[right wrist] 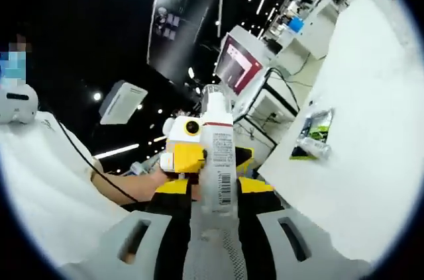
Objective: Arrange the skincare products in the storage area until every visible bottle or jar stands upright without overlapping.
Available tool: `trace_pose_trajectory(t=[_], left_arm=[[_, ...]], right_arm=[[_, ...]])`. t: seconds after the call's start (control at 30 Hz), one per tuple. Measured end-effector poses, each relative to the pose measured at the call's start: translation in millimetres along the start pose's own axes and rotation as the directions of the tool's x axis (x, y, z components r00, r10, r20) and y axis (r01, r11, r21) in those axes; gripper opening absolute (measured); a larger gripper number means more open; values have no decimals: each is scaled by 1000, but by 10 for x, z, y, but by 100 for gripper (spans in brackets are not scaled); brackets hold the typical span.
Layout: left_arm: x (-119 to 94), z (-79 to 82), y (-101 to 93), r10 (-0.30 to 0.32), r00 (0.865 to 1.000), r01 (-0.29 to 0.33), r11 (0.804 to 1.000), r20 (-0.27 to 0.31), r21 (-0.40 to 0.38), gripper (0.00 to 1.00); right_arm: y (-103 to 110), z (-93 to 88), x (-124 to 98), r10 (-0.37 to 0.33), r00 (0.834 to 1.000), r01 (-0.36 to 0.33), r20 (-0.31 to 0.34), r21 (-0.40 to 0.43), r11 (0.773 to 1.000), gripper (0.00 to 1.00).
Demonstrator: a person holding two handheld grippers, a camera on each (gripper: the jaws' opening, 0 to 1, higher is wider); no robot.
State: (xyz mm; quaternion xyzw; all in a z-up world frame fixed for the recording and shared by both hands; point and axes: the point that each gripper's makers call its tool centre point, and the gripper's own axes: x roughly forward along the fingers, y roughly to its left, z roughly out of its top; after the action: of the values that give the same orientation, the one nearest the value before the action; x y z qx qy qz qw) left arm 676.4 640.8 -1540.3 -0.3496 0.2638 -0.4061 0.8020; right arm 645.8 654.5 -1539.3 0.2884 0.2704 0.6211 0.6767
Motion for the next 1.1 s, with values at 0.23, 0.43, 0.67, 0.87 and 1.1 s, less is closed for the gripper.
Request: trace_pose_trajectory(t=[0.23, 0.43, 0.67, 0.87, 1.1], left_arm=[[-93, 52, 167, 149, 989, -145, 962, -2, 230, 22], [41, -143, 30, 146, 987, -116, 939, -69, 324, 22], [148, -405, -32, 153, 973, -72, 910, -170, 408, 22], [151, -462, -43, 145, 971, -55, 908, -189, 415, 22], [143, -548, -58, 131, 964, -33, 922, -231, 387, 22]], right_arm=[[-72, 184, -76, -88, 993, 95, 80, -93, 991, 38], [-40, 264, -96, -119, 986, 141, 114, -206, 968, 44], [-70, 215, -103, -117, 990, 133, 85, -215, 967, 34], [-11, 175, -120, -108, 993, 118, 56, -245, 962, 20], [11, 108, -122, -113, 993, 113, 15, -266, 957, 19]])
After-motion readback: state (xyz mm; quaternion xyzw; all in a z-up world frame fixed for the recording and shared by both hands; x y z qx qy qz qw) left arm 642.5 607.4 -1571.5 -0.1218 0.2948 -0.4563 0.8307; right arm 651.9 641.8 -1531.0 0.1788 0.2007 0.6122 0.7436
